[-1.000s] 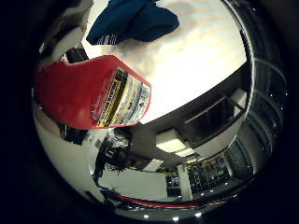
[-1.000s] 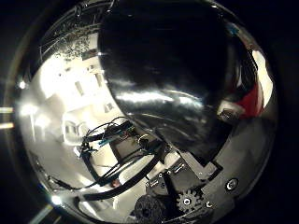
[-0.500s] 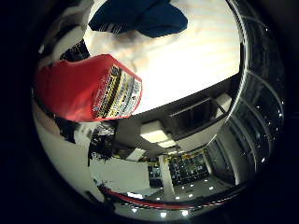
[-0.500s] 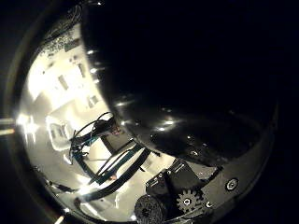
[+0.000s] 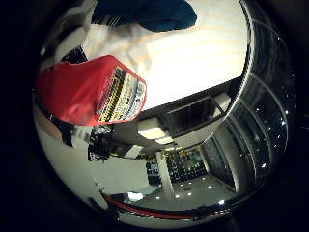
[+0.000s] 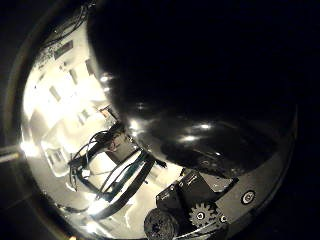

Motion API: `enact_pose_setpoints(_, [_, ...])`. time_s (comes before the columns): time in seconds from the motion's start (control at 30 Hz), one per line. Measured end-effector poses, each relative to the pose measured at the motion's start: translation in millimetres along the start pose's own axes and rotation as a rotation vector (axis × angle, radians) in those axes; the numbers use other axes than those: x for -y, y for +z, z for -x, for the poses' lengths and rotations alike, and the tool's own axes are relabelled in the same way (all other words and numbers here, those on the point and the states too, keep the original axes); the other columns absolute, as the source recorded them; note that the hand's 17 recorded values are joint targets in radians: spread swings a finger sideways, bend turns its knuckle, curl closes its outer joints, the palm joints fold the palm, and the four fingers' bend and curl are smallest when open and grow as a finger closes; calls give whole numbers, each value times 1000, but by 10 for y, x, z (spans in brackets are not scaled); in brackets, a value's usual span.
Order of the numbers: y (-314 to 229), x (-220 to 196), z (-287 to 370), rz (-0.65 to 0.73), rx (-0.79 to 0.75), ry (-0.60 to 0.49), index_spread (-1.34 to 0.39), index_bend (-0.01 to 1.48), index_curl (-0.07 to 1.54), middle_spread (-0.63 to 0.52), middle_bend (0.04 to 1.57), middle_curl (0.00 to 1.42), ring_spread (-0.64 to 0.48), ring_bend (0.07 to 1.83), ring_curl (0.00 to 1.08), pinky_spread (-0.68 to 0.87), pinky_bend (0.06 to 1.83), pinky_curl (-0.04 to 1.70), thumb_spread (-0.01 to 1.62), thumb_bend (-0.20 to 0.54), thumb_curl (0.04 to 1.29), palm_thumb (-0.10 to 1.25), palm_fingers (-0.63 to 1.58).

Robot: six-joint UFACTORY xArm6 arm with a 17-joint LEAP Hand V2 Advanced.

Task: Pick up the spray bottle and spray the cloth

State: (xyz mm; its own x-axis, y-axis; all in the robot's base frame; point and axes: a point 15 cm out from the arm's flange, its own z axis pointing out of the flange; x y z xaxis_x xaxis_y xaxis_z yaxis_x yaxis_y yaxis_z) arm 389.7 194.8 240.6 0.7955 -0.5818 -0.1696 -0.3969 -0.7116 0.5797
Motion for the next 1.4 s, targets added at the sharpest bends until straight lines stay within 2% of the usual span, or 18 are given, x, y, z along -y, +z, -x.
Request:
enact_pose_setpoints(0.7, [-99,-41,3,-25,-26,10,-270,1120,943,-149,1376,834,-208,1441,771,-138,1023,1426,288,-19,1015,1051,1113])
enact_pose_setpoints(0.97, [-538,-100,-46,-213,-81,21,-270,1120,943,-149,1376,833,-208,1441,771,-138,1023,1426,288,-19,1015,1051,1113])
enact_pose_setpoints(1.4, [-1398,-119,319,-635,59,-26,-270,1120,943,-148,1377,832,-208,1441,771,-138,1023,1426,294,-19,1013,1055,1113])
